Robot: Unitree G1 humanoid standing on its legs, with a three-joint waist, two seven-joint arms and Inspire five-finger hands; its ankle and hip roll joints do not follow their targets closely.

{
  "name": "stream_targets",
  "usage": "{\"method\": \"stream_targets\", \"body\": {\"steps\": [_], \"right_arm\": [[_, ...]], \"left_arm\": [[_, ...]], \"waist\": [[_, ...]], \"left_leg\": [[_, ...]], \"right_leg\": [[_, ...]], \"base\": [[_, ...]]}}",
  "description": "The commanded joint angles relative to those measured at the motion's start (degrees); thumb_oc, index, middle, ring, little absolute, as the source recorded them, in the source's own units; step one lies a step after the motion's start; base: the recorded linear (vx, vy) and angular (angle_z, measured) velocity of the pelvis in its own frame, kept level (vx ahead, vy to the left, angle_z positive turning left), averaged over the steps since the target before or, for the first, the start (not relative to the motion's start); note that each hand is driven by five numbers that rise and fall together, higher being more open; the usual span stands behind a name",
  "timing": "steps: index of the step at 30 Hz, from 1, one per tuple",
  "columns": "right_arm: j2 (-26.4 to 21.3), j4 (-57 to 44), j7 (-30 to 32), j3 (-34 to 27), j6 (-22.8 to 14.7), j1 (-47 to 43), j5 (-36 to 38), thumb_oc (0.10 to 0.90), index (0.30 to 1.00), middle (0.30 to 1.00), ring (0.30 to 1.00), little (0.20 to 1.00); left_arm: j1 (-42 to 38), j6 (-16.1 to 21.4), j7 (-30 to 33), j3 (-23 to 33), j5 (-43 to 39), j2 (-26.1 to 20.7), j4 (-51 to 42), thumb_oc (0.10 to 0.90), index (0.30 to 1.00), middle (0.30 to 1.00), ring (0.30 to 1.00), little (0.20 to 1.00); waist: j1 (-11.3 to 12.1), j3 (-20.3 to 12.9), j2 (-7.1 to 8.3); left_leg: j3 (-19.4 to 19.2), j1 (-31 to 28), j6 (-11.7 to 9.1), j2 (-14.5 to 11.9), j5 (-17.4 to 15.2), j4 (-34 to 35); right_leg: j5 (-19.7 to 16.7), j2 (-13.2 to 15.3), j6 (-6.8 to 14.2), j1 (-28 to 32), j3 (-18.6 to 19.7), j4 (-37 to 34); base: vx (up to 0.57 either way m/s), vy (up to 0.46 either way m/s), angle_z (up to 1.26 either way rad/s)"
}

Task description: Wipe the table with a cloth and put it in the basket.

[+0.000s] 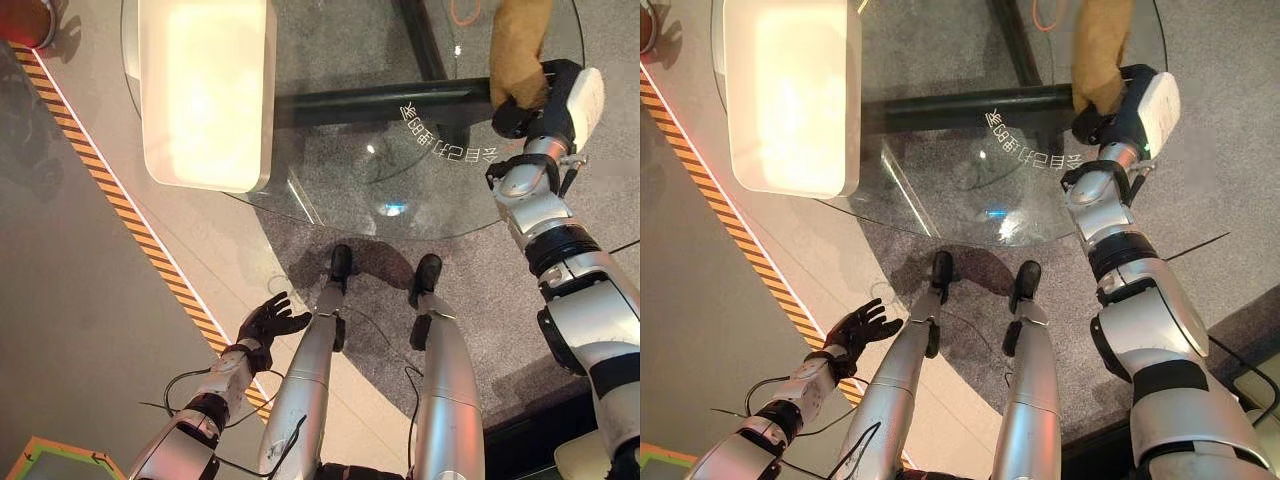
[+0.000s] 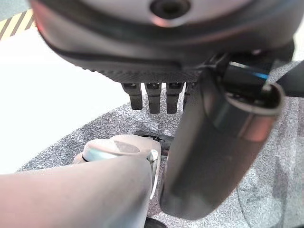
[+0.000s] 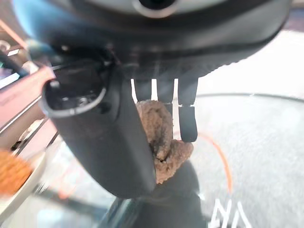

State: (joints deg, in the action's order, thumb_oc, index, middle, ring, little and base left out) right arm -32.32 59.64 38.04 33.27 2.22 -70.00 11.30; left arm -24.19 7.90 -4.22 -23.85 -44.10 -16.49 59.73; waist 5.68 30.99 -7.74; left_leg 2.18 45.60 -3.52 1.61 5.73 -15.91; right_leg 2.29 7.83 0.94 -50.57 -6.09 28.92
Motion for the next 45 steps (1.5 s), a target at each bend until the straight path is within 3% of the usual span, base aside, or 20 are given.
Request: {"method": "stream_targets", "body": {"steps": [1,12,20,24,36,41,45], "right_arm": [[3.0,-8.6,-7.9,7.5,-3.5,-4.0,-7.9,0.100,0.300,0.300,0.300,0.200],[10.8,-14.2,-19.3,13.1,-4.4,3.3,-11.8,0.100,0.300,0.300,0.300,0.200],[13.4,-19.1,-24.5,16.1,-3.8,6.8,-11.9,0.100,0.300,0.300,0.300,0.200],[14.2,-20.5,-23.8,17.3,-2.7,8.8,-11.6,0.100,0.300,0.300,0.300,0.200],[14.2,-16.8,-23.1,16.0,-4.0,8.6,-11.6,0.100,0.300,0.300,0.300,0.200],[13.6,-17.0,-20.7,15.1,-3.3,8.5,-9.0,0.100,0.300,0.300,0.300,0.200],[13.3,-14.9,-16.8,12.1,-4.4,8.0,-6.1,0.100,0.300,0.300,0.300,0.200]], "left_arm": [[2.4,0.9,-0.1,0.5,1.0,0.4,1.6,0.800,0.900,0.900,0.900,0.900],[1.8,1.4,0.8,0.3,1.9,2.3,1.9,0.800,0.900,0.900,0.900,0.900],[1.2,1.4,1.1,0.5,1.8,2.6,2.2,0.800,0.900,0.900,0.900,0.900],[0.8,1.4,1.6,0.5,1.5,2.9,2.2,0.800,0.900,0.900,0.900,0.900],[0.4,2.2,2.1,0.8,0.7,3.2,2.5,0.800,0.900,0.900,0.900,0.900],[0.3,3.7,2.6,1.6,-5.9,3.3,1.5,0.800,0.900,0.900,0.900,0.900],[0.4,7.4,4.3,5.0,-13.3,3.6,-0.1,0.800,0.900,0.900,0.900,0.900]], "waist": [[1.0,-1.2,-3.20],[0.8,-1.2,-3.38],[0.1,-1.2,-3.05],[-0.2,-1.2,-2.86],[-0.2,-1.2,-2.82],[-0.5,-1.2,-2.88],[-0.3,-1.2,-3.02]], "left_leg": [[-3.3,-0.9,2.9,3.3,-3.9,-2.8],[-3.8,-1.4,2.6,3.6,-3.2,-1.9],[-4.3,-1.6,2.3,3.5,-3.0,-1.7],[-4.6,-1.6,2.2,3.4,-2.7,-1.4],[-4.6,-2.3,2.0,3.1,-2.4,-0.8],[-4.4,-2.5,2.0,3.0,-2.2,-0.6],[-4.0,-3.2,1.9,3.0,-2.2,-0.2]], "right_leg": [[0.6,-2.3,-0.1,1.6,-3.7,-3.2],[0.7,-2.4,-0.3,2.0,-3.7,-3.8],[0.4,-2.4,-0.2,2.0,-3.4,-4.3],[0.2,-2.5,-0.1,1.8,-3.1,-4.6],[-0.1,-2.6,-0.1,2.4,-3.1,-4.9],[-0.2,-2.7,-0.1,2.2,-2.7,-4.6],[0.1,-2.8,-0.1,2.7,-2.5,-4.4]], "base": [[0.00,0.000,0.00],[0.00,0.000,0.01],[0.00,0.000,0.00],[0.00,0.000,0.00],[0.00,0.000,0.00],[0.00,0.000,0.00],[0.00,0.000,0.00]]}}
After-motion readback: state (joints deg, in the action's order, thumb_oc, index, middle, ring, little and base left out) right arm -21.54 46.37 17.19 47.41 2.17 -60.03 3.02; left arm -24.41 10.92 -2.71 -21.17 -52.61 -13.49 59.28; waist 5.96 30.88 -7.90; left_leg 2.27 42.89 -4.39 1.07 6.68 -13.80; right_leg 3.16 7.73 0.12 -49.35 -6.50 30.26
